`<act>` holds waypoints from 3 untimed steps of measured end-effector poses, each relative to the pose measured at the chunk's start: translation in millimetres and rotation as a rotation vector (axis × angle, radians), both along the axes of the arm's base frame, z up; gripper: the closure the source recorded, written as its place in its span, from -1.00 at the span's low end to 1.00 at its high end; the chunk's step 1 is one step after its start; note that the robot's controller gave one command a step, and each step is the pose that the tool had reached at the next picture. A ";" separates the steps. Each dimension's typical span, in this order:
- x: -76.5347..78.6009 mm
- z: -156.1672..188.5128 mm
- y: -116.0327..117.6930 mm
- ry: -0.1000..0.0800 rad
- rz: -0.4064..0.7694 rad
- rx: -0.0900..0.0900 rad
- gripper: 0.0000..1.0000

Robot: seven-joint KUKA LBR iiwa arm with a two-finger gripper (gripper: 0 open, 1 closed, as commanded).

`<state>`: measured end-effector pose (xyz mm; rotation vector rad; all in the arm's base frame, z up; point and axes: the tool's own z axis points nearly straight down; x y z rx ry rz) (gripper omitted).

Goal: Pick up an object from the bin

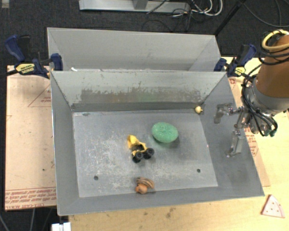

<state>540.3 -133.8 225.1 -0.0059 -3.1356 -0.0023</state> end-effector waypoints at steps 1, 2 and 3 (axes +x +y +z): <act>1.4 4.7 0.8 -0.007 0.004 -0.001 -1.00; 20.4 -28.6 30.5 -0.012 0.070 -0.003 -1.00; 45.6 -80.4 51.3 -0.013 0.071 -0.001 -1.00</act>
Offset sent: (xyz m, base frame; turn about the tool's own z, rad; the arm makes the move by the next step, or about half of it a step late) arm 0.0322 0.0545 -0.0564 -0.1196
